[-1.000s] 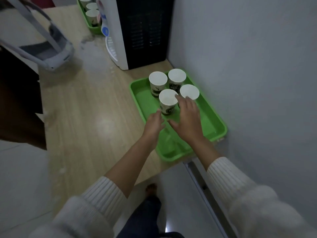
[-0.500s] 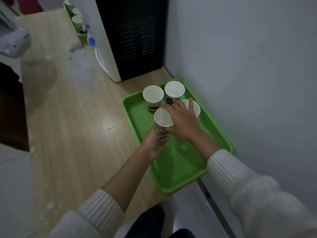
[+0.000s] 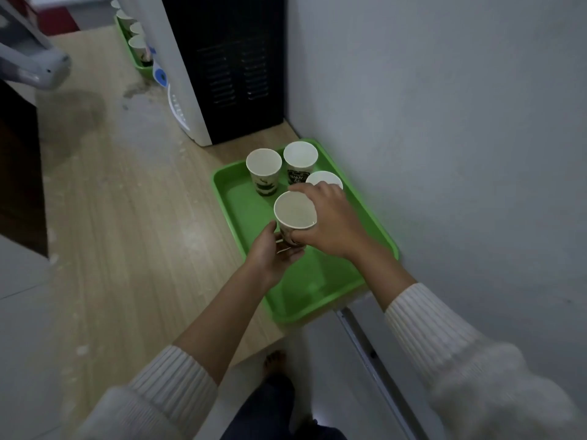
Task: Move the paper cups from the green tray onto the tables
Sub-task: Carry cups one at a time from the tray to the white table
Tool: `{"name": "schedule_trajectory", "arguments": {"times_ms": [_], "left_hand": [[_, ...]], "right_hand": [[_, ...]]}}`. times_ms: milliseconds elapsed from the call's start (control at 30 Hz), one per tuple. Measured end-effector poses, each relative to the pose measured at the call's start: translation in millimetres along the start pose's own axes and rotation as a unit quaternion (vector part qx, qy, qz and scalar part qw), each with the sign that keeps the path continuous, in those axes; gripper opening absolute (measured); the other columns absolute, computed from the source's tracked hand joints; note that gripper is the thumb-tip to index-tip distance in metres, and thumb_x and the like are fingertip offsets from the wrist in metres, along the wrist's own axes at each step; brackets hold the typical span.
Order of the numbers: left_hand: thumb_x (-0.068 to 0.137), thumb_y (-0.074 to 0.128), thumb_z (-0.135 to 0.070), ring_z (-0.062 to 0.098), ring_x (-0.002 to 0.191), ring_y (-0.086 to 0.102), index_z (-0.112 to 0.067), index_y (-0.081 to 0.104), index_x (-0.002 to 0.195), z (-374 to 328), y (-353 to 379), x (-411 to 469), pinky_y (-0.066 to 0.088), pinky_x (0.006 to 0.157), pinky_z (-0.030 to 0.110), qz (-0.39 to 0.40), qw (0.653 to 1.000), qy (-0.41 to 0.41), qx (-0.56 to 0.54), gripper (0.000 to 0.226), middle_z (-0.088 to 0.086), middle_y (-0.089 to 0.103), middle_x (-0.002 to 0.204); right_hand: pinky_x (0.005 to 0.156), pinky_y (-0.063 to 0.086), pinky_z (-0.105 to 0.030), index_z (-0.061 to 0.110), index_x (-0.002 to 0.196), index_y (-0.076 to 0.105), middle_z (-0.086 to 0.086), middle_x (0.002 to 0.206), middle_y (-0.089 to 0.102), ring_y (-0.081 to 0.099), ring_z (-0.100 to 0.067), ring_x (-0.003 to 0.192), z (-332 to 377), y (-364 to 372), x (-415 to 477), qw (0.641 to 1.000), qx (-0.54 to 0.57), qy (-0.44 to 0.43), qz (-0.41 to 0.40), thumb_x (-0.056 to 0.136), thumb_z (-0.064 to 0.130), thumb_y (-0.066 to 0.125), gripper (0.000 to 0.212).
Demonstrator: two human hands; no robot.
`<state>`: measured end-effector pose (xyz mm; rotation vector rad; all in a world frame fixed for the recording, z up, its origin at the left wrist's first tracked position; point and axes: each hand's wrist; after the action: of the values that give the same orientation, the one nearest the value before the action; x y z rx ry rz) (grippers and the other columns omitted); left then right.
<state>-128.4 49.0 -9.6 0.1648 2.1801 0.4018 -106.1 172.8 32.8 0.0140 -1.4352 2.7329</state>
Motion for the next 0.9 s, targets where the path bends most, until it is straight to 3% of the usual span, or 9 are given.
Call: {"name": "schedule_trajectory", "arguments": {"times_ms": [133, 267, 433, 567, 667, 767, 833, 900], "left_hand": [[0.098, 0.042, -0.033, 0.024, 0.075, 0.055, 0.002, 0.057, 0.093, 20.8, -2.8, -24.7, 0.053, 0.076, 0.035, 0.019, 1.000, 0.011, -0.008, 0.038, 0.015, 0.054, 0.087], [0.096, 0.045, -0.032, 0.021, 0.069, 0.055, 0.003, 0.055, 0.092, 47.8, -1.1, -55.3, 0.051, 0.082, 0.035, 0.043, 0.999, 0.003, 0.007, 0.037, 0.014, 0.054, 0.081], [0.097, 0.044, -0.030, 0.022, 0.074, 0.059, 0.005, 0.055, 0.095, 84.8, -1.4, -88.5, 0.051, 0.087, 0.037, 0.087, 0.996, -0.023, 0.022, 0.037, 0.015, 0.056, 0.083], [0.096, 0.043, -0.028, 0.022, 0.075, 0.059, 0.006, 0.052, 0.113, 110.2, -3.8, -103.8, 0.050, 0.087, 0.037, 0.119, 0.990, -0.060, 0.038, 0.040, 0.012, 0.058, 0.076], [0.094, 0.043, -0.032, 0.021, 0.081, 0.060, 0.002, 0.052, 0.129, 124.9, -7.8, -108.4, 0.050, 0.086, 0.036, 0.153, 0.981, -0.096, 0.076, 0.050, 0.014, 0.060, 0.098], [0.094, 0.042, -0.033, 0.021, 0.087, 0.063, -0.004, 0.060, 0.120, 139.1, -14.3, -118.8, 0.047, 0.094, 0.038, 0.196, 0.966, -0.108, 0.129, 0.042, 0.013, 0.068, 0.096], [0.095, 0.040, -0.029, 0.019, 0.082, 0.066, -0.007, 0.065, 0.101, 146.3, -18.4, -135.0, 0.048, 0.091, 0.035, 0.229, 0.952, -0.112, 0.167, 0.034, 0.008, 0.074, 0.079], [0.096, 0.038, -0.025, 0.017, 0.075, 0.068, -0.011, 0.065, 0.093, 153.3, -25.9, -149.7, 0.049, 0.086, 0.034, 0.254, 0.936, -0.117, 0.212, 0.031, 0.006, 0.073, 0.077]], "right_hand": [[0.088, 0.045, -0.037, 0.027, 0.133, 0.046, -0.005, 0.121, 0.046, 0.048, -0.023, 0.110, 5.0, -11.3, -40.1, 0.997, 0.081, 0.001, 0.019, 0.068, 0.031, 0.079, 0.073], [0.083, 0.037, -0.024, 0.024, 0.134, 0.046, -0.004, 0.128, 0.043, 0.048, -0.014, 0.107, 6.7, -20.1, -86.0, 0.992, 0.127, 0.007, 0.012, 0.069, 0.020, 0.080, 0.074], [0.088, 0.033, -0.019, 0.019, 0.136, 0.045, -0.004, 0.132, 0.048, 0.047, -0.015, 0.118, 9.3, -24.2, -143.3, 0.989, 0.143, 0.030, -0.006, 0.067, 0.018, 0.083, 0.079], [0.098, 0.040, -0.026, 0.021, 0.139, 0.040, 0.002, 0.130, 0.048, 0.047, -0.014, 0.120, 15.5, -21.3, -191.0, 0.977, 0.192, 0.082, -0.048, 0.062, 0.020, 0.088, 0.091], [0.100, 0.042, -0.028, 0.024, 0.140, 0.039, 0.004, 0.129, 0.052, 0.051, -0.015, 0.119, 21.7, -13.4, -224.5, 0.967, 0.201, 0.126, -0.096, 0.058, 0.026, 0.090, 0.096], [0.099, 0.040, -0.019, 0.023, 0.139, 0.040, 0.005, 0.133, 0.054, 0.052, -0.007, 0.120, 34.6, -3.7, -257.8, 0.949, 0.212, 0.169, -0.161, 0.056, 0.028, 0.091, 0.097], [0.098, 0.038, -0.012, 0.020, 0.137, 0.041, 0.013, 0.128, 0.055, 0.051, 0.004, 0.115, 48.7, 4.8, -280.9, 0.928, 0.238, 0.197, -0.208, 0.057, 0.020, 0.091, 0.094], [0.098, 0.040, -0.012, 0.019, 0.137, 0.041, 0.022, 0.120, 0.053, 0.051, 0.010, 0.110, 64.4, 16.6, -304.9, 0.899, 0.271, 0.228, -0.258, 0.057, 0.013, 0.091, 0.094]]}}
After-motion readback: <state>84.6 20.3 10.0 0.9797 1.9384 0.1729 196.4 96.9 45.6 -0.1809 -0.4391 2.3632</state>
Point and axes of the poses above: each hand's wrist, its own x-axis towards the middle knuckle, its own y-axis out of the palm, z = x × y
